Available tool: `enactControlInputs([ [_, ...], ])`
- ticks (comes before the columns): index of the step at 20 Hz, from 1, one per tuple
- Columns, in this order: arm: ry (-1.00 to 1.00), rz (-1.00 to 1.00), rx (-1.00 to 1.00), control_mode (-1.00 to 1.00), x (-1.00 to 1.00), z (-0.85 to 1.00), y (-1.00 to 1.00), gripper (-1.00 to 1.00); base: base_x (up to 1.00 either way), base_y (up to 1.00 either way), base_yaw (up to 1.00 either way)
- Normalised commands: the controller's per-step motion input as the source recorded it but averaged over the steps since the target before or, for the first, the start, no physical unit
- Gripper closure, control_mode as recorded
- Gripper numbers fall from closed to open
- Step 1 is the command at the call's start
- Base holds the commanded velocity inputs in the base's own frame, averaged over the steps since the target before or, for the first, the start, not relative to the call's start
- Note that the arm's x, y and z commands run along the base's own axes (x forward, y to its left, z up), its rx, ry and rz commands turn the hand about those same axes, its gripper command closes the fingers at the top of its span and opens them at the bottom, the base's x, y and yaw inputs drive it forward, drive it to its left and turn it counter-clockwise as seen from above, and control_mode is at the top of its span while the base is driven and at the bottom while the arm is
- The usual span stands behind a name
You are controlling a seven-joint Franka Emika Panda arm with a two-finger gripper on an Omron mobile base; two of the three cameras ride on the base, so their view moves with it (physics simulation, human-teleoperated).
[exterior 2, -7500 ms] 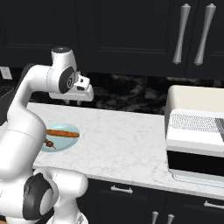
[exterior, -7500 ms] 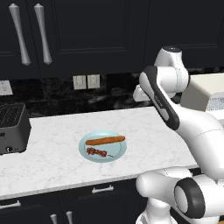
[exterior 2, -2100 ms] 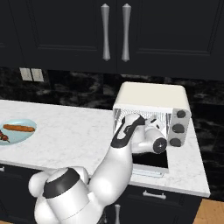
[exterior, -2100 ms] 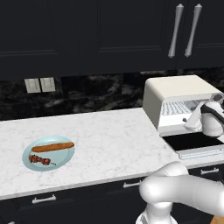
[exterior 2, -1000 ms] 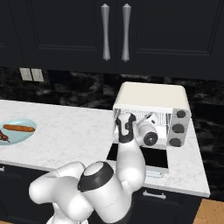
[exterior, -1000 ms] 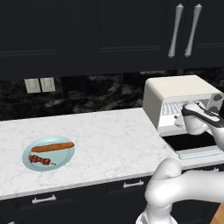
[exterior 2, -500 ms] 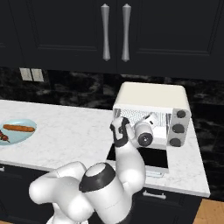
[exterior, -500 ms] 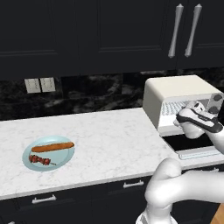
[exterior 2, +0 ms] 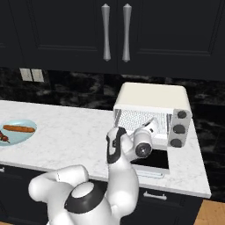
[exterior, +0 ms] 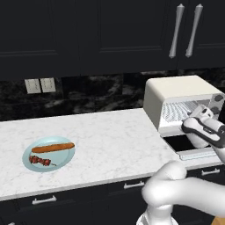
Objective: Pick up the kebab skewer and baguette bread, and place them inside the toaster oven. Close the toaster oven door and start by setting the timer.
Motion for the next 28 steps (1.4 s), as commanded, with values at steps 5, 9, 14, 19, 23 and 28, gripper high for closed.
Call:
enactControlInputs([
  [5, 0.03, 0.0, 0.02, -1.0, -0.86, 0.33, -0.29, 1.0, 0.0, 0.0, 0.0],
  [9, 0.06, 0.0, 0.03, -1.0, -0.82, 0.21, -0.24, 1.0, 0.0, 0.0, 0.0],
  [14, 0.16, 0.0, 0.04, -1.0, -0.67, 0.29, -0.12, 1.0, 0.0, 0.0, 0.0],
  [19, 0.25, 0.0, 0.08, -1.0, -0.7, 0.84, -0.08, 1.0, 0.0, 0.0, 0.0],
  [23, 0.26, 0.0, 0.03, -1.0, -0.68, 0.99, 0.02, 1.0, 0.0, 0.0, 0.0],
  [28, 0.27, -0.06, 0.0, -1.0, -0.57, 0.98, 0.6, 1.0, 0.0, 0.0, 0.0],
])
